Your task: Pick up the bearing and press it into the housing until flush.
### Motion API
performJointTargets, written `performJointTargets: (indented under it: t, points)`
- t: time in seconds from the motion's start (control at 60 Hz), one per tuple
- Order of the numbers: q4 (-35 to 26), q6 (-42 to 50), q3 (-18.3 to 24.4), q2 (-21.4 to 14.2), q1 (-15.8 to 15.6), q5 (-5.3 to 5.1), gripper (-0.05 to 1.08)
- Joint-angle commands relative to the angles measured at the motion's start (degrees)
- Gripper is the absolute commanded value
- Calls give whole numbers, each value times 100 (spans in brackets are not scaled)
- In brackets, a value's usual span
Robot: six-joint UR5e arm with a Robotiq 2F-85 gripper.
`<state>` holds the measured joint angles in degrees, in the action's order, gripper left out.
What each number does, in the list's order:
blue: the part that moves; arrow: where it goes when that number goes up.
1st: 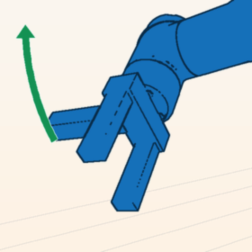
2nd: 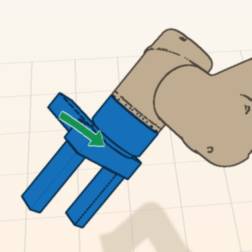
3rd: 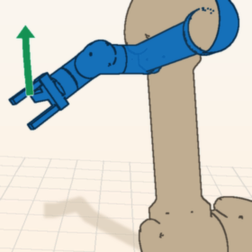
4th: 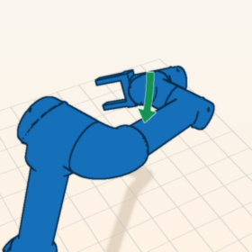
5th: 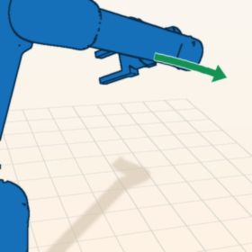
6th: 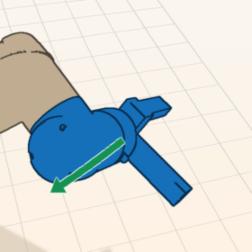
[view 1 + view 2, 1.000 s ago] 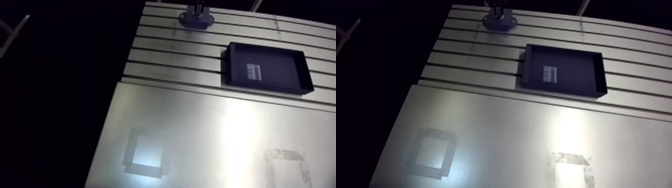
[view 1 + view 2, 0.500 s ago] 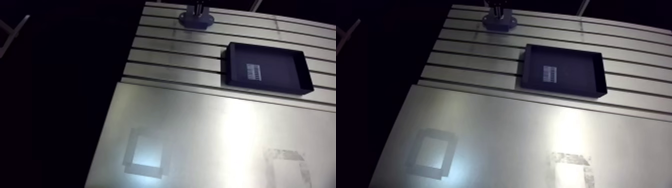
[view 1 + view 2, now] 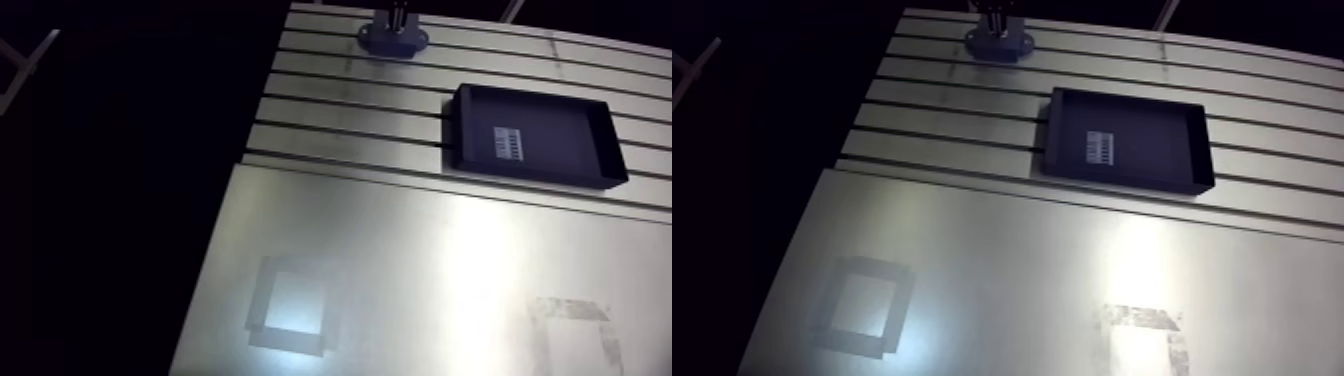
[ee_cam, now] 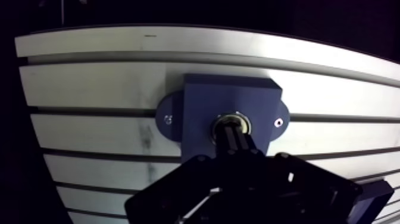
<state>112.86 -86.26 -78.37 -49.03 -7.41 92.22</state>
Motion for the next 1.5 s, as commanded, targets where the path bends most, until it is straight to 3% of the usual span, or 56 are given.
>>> performJointTargets:
  t: [0.017, 0.5, 0.533, 0.55, 0.567, 0.583, 0.6, 0.617, 0.633, 0.65, 0.667, 0.683, 0.7, 1.133, 1.5]
  points:
    - [-13, 0, 44, -55, -6, -24, 107]
    - [-265, 0, 143, -368, -6, 27, 104]
    - [-355, 0, 159, -414, -6, 28, 92]
    - [-355, 0, 159, -414, -6, 28, 92]
    - [-438, 0, 167, -424, -6, 36, 74]
    - [-438, 0, 167, -424, -6, 36, 74]
    - [-518, 0, 191, -441, -6, 37, 50]
    - [-518, 0, 191, -441, -6, 37, 50]
    - [-605, 0, 210, -458, -6, 37, 28]
    - [-605, 0, 210, -458, -6, 37, 28]
    - [-715, -7, 227, -483, -6, 45, 11]
    - [-715, -7, 227, -483, -6, 45, 11]
    - [-829, -16, 260, -509, -6, 46, 2]
    - [-2267, -69, 709, -1208, 20, 55, 1]
    - [-2753, -176, 784, -1736, 187, 30, 1]
